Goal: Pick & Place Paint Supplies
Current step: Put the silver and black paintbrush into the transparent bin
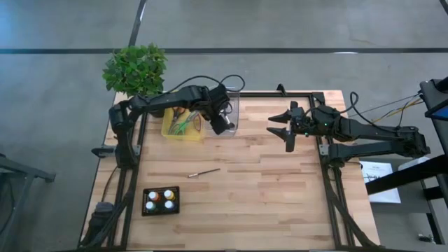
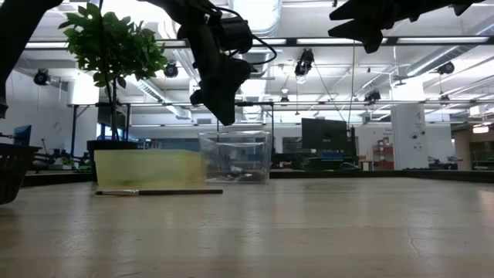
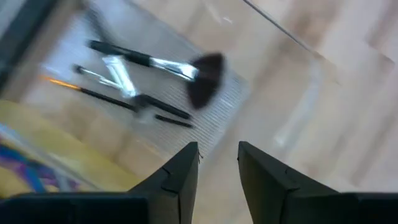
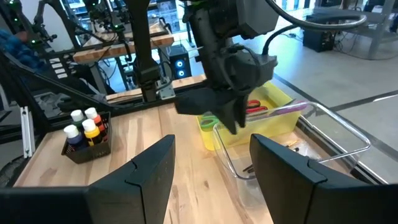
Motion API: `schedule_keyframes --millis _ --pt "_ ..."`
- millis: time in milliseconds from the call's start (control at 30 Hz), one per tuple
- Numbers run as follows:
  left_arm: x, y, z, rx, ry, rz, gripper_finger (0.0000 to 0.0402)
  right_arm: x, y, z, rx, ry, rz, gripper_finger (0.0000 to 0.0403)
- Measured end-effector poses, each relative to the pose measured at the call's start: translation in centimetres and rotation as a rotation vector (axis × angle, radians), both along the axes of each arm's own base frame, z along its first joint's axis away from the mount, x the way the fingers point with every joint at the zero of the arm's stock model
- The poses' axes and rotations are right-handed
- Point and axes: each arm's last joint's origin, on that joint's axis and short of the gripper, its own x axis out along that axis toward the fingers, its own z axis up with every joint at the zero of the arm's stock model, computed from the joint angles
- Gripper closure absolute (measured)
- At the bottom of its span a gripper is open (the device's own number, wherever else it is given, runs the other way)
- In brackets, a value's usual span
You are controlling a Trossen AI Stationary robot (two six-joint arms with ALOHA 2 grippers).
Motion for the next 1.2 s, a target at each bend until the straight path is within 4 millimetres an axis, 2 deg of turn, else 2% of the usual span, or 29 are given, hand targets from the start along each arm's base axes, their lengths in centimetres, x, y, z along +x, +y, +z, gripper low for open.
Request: schedule_keyframes --millis 133,233,367,500,633,733,833,967,1200 --pt "-0.1 -0.9 0.2 -0.1 -0.017 -0.102 0.0279 0.0 0.0 0.0 0.0 0.0 0.0 0.0197" --pt "0.1 -2.4 0.5 -0.204 -0.057 -0.249 0.0278 0.0 0.0 0.0 0.001 0.003 0.0 0.0197" --pt "0.3 -5.7 0.8 -0.372 -0.079 -0.435 0.0278 0.0 0.0 -0.1 0.002 0.009 0.0 0.0197" --pt "0.3 -10.2 0.7 -0.422 0.018 -0.539 0.0278 0.0 0.0 -0.1 0.002 0.009 0.0 0.0197" --pt "-0.2 -15.7 0.5 -0.339 0.16 -0.631 0.0278 0.0 0.0 -0.1 0.005 0.008 -0.001 0.0197" --pt "-0.7 -19.6 0.1 -0.147 0.254 -0.647 0.0278 0.0 0.0 -0.1 0.01 0.007 -0.002 0.0197" --pt "-1.6 -22.6 -0.7 0.004 0.31 -0.617 0.0278 0.0 0.0 -0.1 0.014 0.006 -0.003 0.0197" --pt "-2.8 -24.1 -2.4 0.019 0.368 -0.51 0.0278 0.0 0.0 -0.1 0.024 0.003 -0.005 0.0197" --pt "-4.6 -23.3 -6.8 0.013 0.465 -0.425 0.0278 0.0 0.0 -0.2 0.027 0.001 -0.005 0.0197"
